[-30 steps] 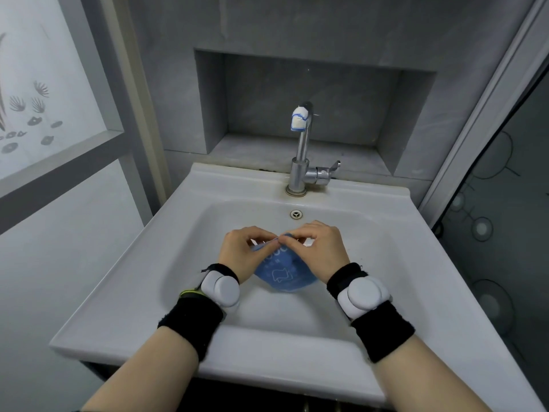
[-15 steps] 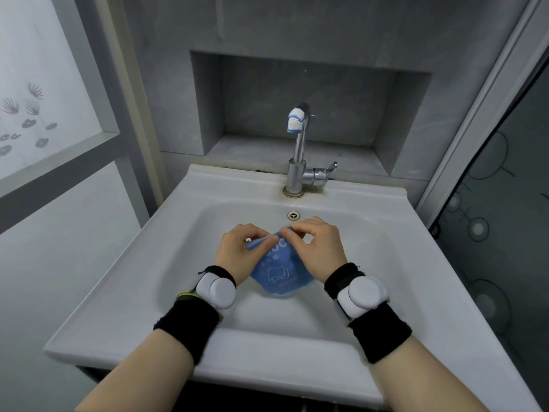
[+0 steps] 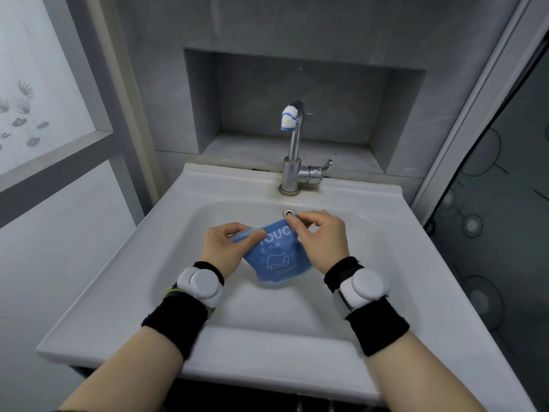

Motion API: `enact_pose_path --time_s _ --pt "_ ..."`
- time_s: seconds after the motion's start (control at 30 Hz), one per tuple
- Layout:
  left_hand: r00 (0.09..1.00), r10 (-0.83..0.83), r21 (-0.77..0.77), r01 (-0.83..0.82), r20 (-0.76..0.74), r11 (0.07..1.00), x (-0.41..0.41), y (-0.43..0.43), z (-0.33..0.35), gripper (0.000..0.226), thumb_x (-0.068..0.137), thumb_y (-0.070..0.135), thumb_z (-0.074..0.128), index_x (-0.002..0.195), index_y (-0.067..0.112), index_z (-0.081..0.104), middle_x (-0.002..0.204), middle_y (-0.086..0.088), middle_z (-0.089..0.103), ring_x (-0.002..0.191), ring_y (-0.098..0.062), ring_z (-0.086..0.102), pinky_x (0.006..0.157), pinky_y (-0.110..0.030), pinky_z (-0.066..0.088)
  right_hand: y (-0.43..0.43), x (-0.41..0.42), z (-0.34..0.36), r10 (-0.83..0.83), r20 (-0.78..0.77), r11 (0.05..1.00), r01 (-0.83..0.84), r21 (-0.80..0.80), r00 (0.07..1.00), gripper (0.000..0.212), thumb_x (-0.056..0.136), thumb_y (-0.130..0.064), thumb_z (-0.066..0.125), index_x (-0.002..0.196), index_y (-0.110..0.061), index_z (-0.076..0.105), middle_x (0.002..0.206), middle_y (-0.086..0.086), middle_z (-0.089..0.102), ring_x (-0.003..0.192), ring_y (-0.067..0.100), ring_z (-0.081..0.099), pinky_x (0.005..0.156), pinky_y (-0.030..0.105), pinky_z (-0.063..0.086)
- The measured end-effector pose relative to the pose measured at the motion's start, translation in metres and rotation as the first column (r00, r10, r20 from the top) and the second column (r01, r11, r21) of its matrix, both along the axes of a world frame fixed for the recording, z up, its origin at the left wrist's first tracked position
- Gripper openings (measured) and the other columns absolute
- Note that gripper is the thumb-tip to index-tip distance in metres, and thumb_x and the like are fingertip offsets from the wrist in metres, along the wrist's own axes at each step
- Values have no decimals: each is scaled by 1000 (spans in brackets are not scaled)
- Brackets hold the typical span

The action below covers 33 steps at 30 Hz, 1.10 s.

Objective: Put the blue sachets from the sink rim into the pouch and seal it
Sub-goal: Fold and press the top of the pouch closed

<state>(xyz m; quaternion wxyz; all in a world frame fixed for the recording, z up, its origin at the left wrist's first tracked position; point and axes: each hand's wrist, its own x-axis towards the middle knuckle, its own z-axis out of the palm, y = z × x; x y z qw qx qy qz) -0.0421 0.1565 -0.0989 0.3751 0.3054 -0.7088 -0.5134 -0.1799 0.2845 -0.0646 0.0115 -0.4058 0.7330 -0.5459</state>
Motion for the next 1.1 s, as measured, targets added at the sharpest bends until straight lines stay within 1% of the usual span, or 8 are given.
enact_pose_path --time_s 0.1,0.23,0.4,0.5,0.63,0.83,0.97,1.1 --pt "998 -57 4 57 -15 998 0 3 0 10 75 28 78 70 22 72 67 11 70 60 0 62 58 -12 47 0 -3 -2 -20 -7 1000 20 -8 1000 11 84 -26 70 87 -18 76 73 -21 61 79 5 58 74 6 40" --pt "997 -72 29 72 -18 997 -2 5 1 10 74 22 80 68 21 72 64 13 70 56 2 60 55 -11 45 -1 -7 -5 -37 11 999 37 -14 999 10 85 -26 70 87 -18 77 74 -21 63 77 2 57 70 -1 34" --pt "998 46 54 -44 -41 998 -1 0 1 19 63 25 87 57 21 70 57 7 67 49 -2 56 51 -12 44 -2 -11 -7 -38 31 999 39 -34 999 11 84 -28 70 88 -21 77 79 -12 67 78 0 59 71 1 35" --pt "995 -59 89 66 -80 994 0 -2 -3 8 73 20 80 73 24 74 69 8 72 62 -2 65 61 -12 48 0 -16 -6 -58 75 997 62 -49 995 8 85 -30 68 80 -32 74 78 -16 68 78 2 59 77 15 42" --pt "986 -157 94 162 -57 982 1 -3 -4 13 81 17 74 89 27 72 83 12 74 79 0 68 72 -10 46 1 -23 -6 -97 119 993 104 -54 988 14 86 -30 67 75 -39 68 79 -15 68 85 15 61 83 28 47" --pt "1000 20 112 -19 -5 994 15 -4 7 12 71 16 82 75 18 71 64 5 72 58 2 63 61 -5 44 5 -17 -16 -44 230 999 44 6 972 10 84 -29 70 78 -24 77 66 -26 67 68 -13 62 61 0 43" --pt "998 64 88 -66 25 994 25 -7 28 18 65 20 86 73 14 71 62 2 71 54 1 60 59 -6 45 1 -13 -3 -24 297 999 29 -13 955 12 83 -25 72 72 -28 76 65 -24 69 65 -10 63 65 7 47" --pt "1000 19 46 -19 17 999 41 -8 51 14 70 22 83 75 16 72 66 1 72 60 -2 64 63 -8 47 -6 -1 13 -20 295 999 27 -21 955 16 89 -21 65 84 -12 77 70 -18 68 71 4 63 71 16 47"
